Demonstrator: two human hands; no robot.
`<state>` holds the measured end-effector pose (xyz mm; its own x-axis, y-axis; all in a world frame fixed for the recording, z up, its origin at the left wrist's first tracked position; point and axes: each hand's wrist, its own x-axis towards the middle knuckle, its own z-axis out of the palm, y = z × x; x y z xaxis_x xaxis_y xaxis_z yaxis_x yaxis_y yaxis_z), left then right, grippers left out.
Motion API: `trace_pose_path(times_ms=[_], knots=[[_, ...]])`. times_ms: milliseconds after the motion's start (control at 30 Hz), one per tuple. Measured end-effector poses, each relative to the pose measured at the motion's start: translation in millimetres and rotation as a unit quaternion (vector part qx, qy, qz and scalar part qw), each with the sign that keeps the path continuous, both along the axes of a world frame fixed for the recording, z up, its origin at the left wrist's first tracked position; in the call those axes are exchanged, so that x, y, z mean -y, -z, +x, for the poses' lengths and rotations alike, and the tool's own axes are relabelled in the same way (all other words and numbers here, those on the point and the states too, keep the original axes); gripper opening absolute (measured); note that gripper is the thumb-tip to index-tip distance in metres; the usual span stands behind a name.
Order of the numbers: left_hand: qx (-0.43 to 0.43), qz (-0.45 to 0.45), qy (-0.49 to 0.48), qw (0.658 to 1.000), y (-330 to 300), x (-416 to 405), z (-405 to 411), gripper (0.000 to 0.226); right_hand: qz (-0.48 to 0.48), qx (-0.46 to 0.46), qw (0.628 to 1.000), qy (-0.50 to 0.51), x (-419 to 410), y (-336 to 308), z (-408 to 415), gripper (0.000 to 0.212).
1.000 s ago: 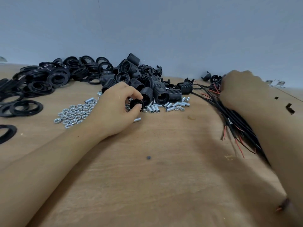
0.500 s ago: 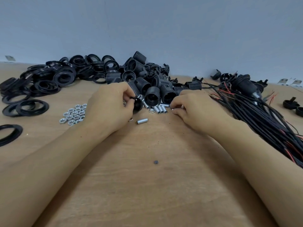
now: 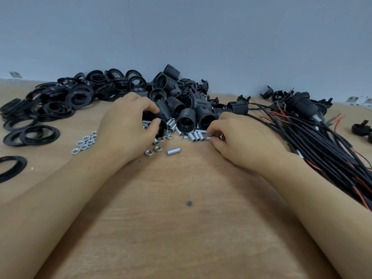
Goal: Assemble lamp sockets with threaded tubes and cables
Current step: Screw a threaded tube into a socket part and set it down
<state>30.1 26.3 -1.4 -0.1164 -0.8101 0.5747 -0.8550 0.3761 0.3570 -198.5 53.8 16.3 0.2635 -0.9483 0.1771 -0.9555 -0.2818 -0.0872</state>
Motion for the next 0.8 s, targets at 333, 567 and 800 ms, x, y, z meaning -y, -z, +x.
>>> trace_pose_path(times_ms=[333,567,800], knots=[[0.146,0.019,0.093,0.985,3,-1,-6,0.020,-0.034,0.010,0.999,-0.001,-6,-1,4,0.015],[0.153,0.049,0.066,0.985,5,1,-7,0.024,-0.032,-0.002,0.999,-0.009,-8,-1,7,0.017],[0.152,0.062,0.085,0.983,1,1,-10,0.017,-0.050,0.035,0.998,0.010,-10,0,7,0.015]])
